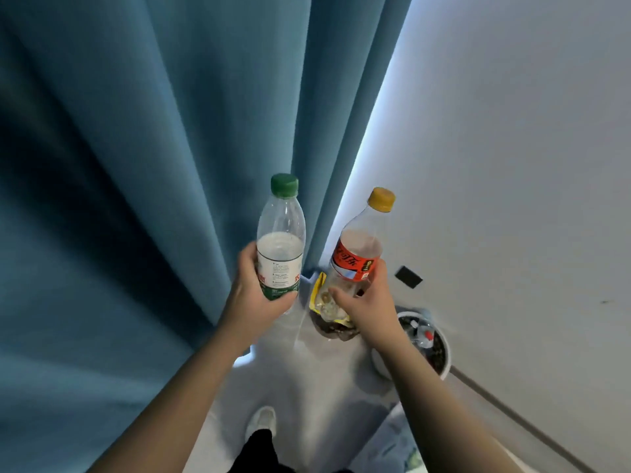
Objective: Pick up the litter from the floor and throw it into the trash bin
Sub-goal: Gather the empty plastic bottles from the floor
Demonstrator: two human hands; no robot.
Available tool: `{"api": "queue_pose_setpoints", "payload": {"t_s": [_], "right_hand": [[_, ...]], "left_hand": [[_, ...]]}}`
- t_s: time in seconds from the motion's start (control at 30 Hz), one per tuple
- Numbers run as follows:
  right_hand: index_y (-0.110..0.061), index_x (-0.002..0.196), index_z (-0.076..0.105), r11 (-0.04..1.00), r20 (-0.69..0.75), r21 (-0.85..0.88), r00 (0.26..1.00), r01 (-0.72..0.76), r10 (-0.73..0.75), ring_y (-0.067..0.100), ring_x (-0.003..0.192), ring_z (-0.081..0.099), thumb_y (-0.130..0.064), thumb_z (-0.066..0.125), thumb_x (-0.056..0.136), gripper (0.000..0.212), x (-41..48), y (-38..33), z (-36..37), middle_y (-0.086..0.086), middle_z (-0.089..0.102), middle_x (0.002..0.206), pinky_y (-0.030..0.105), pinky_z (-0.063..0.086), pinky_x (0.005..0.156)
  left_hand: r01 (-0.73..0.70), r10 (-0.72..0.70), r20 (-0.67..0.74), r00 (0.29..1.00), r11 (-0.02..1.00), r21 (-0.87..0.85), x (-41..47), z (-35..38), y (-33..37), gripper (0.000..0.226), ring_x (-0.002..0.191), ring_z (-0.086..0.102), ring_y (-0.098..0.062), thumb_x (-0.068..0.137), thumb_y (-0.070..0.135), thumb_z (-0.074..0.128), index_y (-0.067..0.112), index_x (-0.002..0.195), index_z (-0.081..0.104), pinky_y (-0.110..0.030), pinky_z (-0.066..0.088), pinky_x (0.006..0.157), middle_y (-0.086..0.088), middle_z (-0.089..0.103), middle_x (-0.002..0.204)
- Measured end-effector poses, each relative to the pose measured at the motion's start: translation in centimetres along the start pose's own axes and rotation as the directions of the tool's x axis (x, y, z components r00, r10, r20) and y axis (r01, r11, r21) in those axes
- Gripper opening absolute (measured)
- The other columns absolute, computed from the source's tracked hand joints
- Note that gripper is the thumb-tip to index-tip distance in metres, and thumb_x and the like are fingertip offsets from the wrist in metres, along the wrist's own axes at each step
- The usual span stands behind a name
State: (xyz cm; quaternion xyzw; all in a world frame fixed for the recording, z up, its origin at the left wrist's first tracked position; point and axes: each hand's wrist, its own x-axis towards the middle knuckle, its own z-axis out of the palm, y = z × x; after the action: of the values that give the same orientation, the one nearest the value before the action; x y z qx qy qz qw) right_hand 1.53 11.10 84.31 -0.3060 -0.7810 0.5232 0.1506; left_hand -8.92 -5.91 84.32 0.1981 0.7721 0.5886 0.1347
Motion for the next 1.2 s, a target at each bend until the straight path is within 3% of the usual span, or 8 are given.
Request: {"api": "queue_pose_setpoints", "payload": {"t_s": [0.1,0.23,0.3,0.47,0.6,0.77,0.93,1.2], "right_hand": [[-0.032,0.117,0.042,0.997,-0.094,0.055,0.994,-0.05,0.055,-0.004,0.099,0.062,-0.013,0.082,0.071,0.064,1.4,1.6,-3.1,-0.019,0.061,0.108,0.035,0.053,0.091],[-0.035,0.123,0.041,0.986,-0.166,0.119,0.977,-0.114,0.133,0.007,0.107,0.063,-0.032,0.08,0.065,0.07,3.1,4.2,-7.1,-0.013,0.063,0.116,0.043,0.053,0.094],[-0.03,0.123,0.04,0.984,-0.2,0.134,0.969,-0.12,0.145,0.005,0.104,0.063,-0.023,0.081,0.069,0.068,4.4,6.1,-9.9,-0.013,0.062,0.113,0.037,0.053,0.093],[-0.026,0.117,0.04,0.977,-0.222,0.143,0.957,-0.158,0.187,-0.001,0.098,0.061,-0.008,0.079,0.075,0.06,7.0,10.9,-17.1,-0.017,0.059,0.106,0.011,0.048,0.079],[-0.023,0.116,0.041,0.954,-0.25,0.127,0.922,-0.272,0.296,-0.003,0.095,0.059,-0.014,0.082,0.072,0.062,8.2,16.5,-21.9,-0.017,0.059,0.103,0.017,0.048,0.082],[-0.023,0.121,0.041,0.85,-0.299,0.186,0.796,-0.492,0.526,0.011,0.101,0.059,-0.013,0.083,0.071,0.066,8.6,27.5,-24.5,-0.008,0.059,0.109,0.034,0.05,0.09],[-0.018,0.126,0.039,0.715,-0.325,0.314,0.636,-0.625,0.7,0.015,0.099,0.057,-0.007,0.081,0.073,0.069,9.9,40.0,-23.1,-0.012,0.055,0.101,0.031,0.045,0.086],[-0.018,0.125,0.038,0.532,-0.345,0.399,0.415,-0.747,0.842,0.021,0.101,0.058,-0.007,0.08,0.071,0.069,12.6,59.1,-17.1,0.001,0.058,0.111,0.033,0.046,0.084]], "left_hand": [[-0.021,0.021,0.115,0.993,1.0,0.0,2.9,3.6,1.1,0.085,0.111,0.056,0.002,0.068,0.008,0.083,0.035,0.128,0.029,-0.009,0.046,0.085,0.007,0.053,0.126],[0.005,-0.008,0.205,0.979,1.0,0.016,4.9,8.9,1.2,0.088,0.112,0.057,-0.006,0.062,0.018,0.083,0.043,0.127,0.029,-0.035,0.052,0.092,0.013,0.054,0.124],[0.009,-0.019,0.241,0.97,0.999,0.044,5.5,12.4,1.2,0.089,0.113,0.056,-0.009,0.061,0.02,0.083,0.047,0.126,0.028,-0.038,0.051,0.093,0.015,0.053,0.123],[0.082,-0.098,0.302,0.948,0.995,0.064,5.4,21.7,2.2,0.089,0.111,0.053,-0.002,0.066,0.011,0.084,0.048,0.122,0.026,-0.028,0.047,0.092,0.02,0.05,0.12],[0.148,-0.184,0.383,0.905,0.982,0.12,6.0,29.2,0.9,0.084,0.111,0.054,-0.005,0.063,0.013,0.084,0.042,0.123,0.032,-0.024,0.046,0.091,0.01,0.054,0.122],[0.278,-0.336,0.459,0.822,0.941,0.192,8.2,38.4,-5.2,0.078,0.106,0.054,-0.001,0.063,0.008,0.084,0.03,0.124,0.039,-0.022,0.047,0.087,0.007,0.054,0.118],[0.358,-0.467,0.485,0.739,0.883,0.304,9.9,46.3,-15.9,0.078,0.092,0.058,0.002,0.06,0.0,0.084,0.02,0.123,0.043,-0.011,0.043,0.069,0.012,0.058,0.102],[0.299,-0.528,0.5,0.686,0.831,0.468,9.8,56.1,-32.8,0.075,0.095,0.057,-0.009,0.062,0.004,0.083,0.018,0.123,0.04,-0.022,0.042,0.075,0.008,0.056,0.102]]}}
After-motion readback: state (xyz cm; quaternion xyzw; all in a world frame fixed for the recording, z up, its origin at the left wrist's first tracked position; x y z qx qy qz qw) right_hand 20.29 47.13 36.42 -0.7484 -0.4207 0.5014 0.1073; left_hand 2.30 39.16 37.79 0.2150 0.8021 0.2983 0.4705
